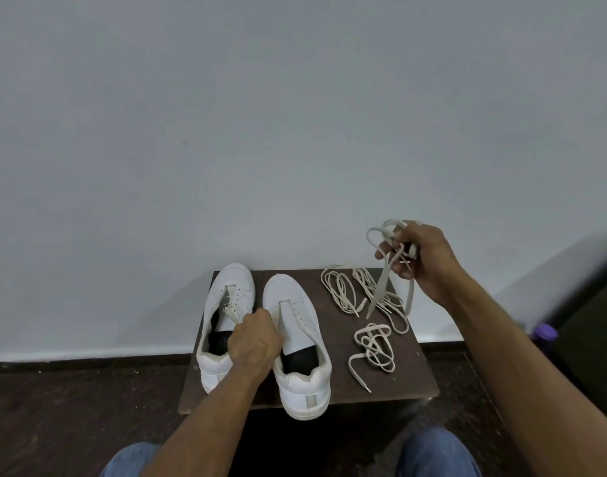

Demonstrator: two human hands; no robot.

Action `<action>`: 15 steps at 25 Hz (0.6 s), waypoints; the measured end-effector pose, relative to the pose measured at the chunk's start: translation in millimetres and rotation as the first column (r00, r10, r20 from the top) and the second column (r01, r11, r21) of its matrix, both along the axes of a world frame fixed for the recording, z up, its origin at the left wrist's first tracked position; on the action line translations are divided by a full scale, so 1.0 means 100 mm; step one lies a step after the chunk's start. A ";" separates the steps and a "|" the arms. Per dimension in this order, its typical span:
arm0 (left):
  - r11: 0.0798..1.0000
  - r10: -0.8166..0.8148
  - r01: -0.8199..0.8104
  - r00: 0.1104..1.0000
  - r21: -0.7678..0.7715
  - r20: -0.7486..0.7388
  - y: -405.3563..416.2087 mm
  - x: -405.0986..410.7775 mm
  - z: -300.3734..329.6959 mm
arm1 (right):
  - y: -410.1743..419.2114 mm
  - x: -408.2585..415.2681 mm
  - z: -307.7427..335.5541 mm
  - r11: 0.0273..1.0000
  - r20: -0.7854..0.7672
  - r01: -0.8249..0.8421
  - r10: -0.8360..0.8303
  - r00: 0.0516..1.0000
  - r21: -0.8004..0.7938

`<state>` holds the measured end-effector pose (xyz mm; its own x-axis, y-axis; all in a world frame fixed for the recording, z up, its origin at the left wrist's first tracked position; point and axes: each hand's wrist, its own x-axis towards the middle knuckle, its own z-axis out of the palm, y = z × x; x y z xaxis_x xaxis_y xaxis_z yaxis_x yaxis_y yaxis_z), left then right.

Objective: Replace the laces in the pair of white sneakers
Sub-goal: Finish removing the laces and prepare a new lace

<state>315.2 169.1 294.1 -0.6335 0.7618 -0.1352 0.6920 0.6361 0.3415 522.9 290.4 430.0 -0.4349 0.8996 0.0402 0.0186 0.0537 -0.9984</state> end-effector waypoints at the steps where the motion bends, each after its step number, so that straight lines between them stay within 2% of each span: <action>1: 1.000 0.000 0.000 1.000 0.002 0.000 -0.01 0.00 0.00 | 0.02 0.06 -0.11 1.000 0.087 0.016 -0.017 0.996 0.007; 4: 1.000 -0.004 0.004 1.000 0.002 -0.002 0.00 0.01 0.01 | 0.07 0.15 -0.56 1.000 0.452 -0.015 0.005 0.892 0.019; 5: 1.000 -0.007 0.007 1.000 0.003 -0.003 0.00 0.01 0.01 | 0.09 0.15 -0.75 0.997 0.594 -0.078 0.048 0.803 0.024; 7: 1.000 -0.013 0.013 1.000 -0.001 -0.002 0.01 0.01 0.01 | 0.10 0.14 -1.14 0.972 0.845 -0.232 0.084 0.528 0.048; 8: 1.000 -0.012 0.012 1.000 -0.006 -0.003 0.00 0.01 0.00 | 0.09 0.13 -1.30 0.954 0.905 -0.289 0.058 0.422 0.074; 9: 1.000 -0.012 0.012 1.000 -0.010 -0.007 0.00 0.00 0.00 | 0.05 0.13 -1.42 0.943 0.924 -0.315 0.025 0.381 0.104; 11: 1.000 -0.014 0.014 1.000 -0.014 -0.018 0.00 0.00 -0.01 | -0.01 0.15 -1.57 0.923 0.914 -0.323 -0.067 0.400 0.209; 14: 1.000 -0.024 0.024 1.000 -0.004 -0.018 0.00 0.00 -0.02 | -0.11 0.15 -1.70 0.849 0.951 -0.469 -0.112 0.289 0.242; 15: 1.000 -0.030 0.030 0.999 -0.001 -0.016 0.00 -0.01 -0.03 | -0.14 0.14 -1.72 0.834 0.949 -0.483 -0.140 0.282 0.267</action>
<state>314.1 169.5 291.2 -0.6124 0.7805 -0.1258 0.7162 0.6151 0.3296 537.1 276.1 258.3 -0.5907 0.7897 -0.1660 0.8068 0.5750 -0.1357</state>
